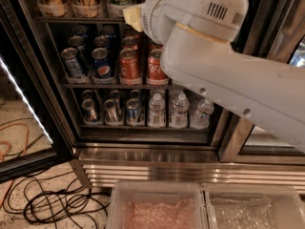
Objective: Pick 7up can from top shelf of fridge
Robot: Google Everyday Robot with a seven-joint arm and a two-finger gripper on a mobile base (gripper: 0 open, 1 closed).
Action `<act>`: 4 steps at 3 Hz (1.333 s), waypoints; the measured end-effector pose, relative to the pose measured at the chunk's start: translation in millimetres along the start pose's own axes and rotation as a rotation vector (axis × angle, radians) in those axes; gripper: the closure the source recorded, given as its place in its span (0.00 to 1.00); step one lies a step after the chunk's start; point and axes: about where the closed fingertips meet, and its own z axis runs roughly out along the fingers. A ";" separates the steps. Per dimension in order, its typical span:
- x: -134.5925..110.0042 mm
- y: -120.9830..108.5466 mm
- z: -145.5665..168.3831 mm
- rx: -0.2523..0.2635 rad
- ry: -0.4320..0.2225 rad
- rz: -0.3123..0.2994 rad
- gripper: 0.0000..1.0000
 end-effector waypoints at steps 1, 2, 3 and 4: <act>-0.8 -6.4 8.9 0.045 -0.030 -0.013 0.19; 2.4 -6.0 18.0 0.064 -0.039 -0.026 0.31; -0.7 -7.1 26.4 0.081 -0.065 -0.049 0.32; -8.0 -10.7 32.6 0.099 -0.096 -0.065 0.43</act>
Offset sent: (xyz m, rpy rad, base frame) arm 0.0308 -0.0011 -0.0196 0.0169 -0.0553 -0.0830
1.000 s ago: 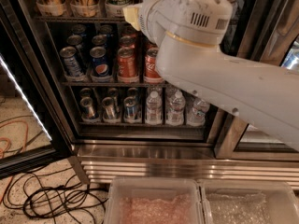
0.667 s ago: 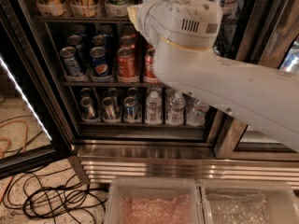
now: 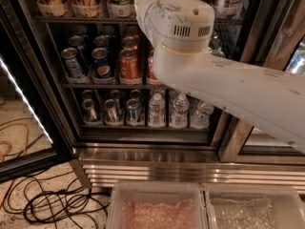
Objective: Pick 7up can from top shelf of fridge
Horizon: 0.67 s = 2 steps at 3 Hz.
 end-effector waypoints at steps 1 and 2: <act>-6.7 -6.1 3.7 0.025 -0.024 -0.013 0.47; -10.7 -12.1 8.2 0.048 -0.039 -0.019 0.47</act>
Offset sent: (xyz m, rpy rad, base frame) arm 0.0199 -0.0150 0.0112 0.0908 -0.0512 -0.0644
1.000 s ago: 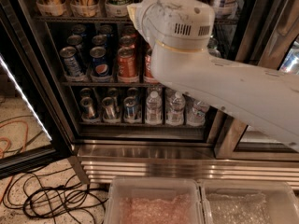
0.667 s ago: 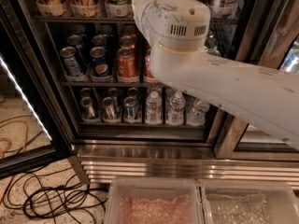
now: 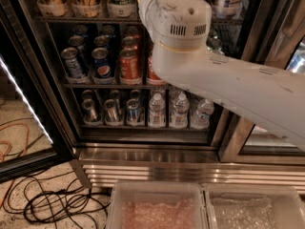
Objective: Pick 7up can from top shelf of fridge
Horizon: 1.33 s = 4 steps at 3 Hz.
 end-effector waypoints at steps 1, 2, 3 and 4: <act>1.2 -1.9 2.9 0.007 -0.002 -0.006 0.41; 8.9 1.9 9.0 -0.004 0.012 -0.011 0.33; 12.3 5.0 15.5 -0.009 0.015 -0.013 0.36; 10.5 5.6 23.2 -0.005 0.006 -0.012 0.43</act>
Offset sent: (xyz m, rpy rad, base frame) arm 0.0182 0.0031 -0.0246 0.0726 0.0493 0.0081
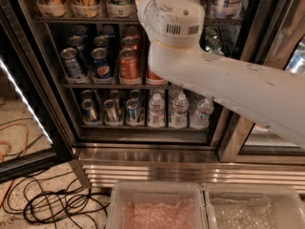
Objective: Pick 7up can from top shelf of fridge
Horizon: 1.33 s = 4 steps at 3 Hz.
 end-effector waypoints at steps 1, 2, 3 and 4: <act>-7.5 -4.5 7.9 0.016 -0.027 -0.003 0.47; -13.3 -12.6 16.2 0.040 -0.049 -0.008 0.48; -12.2 -16.7 22.1 0.049 -0.055 -0.016 0.44; -3.8 -20.8 23.9 0.054 -0.044 -0.028 0.36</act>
Offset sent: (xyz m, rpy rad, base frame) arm 0.0299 -0.0144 0.0209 0.0794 -0.0769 -0.0469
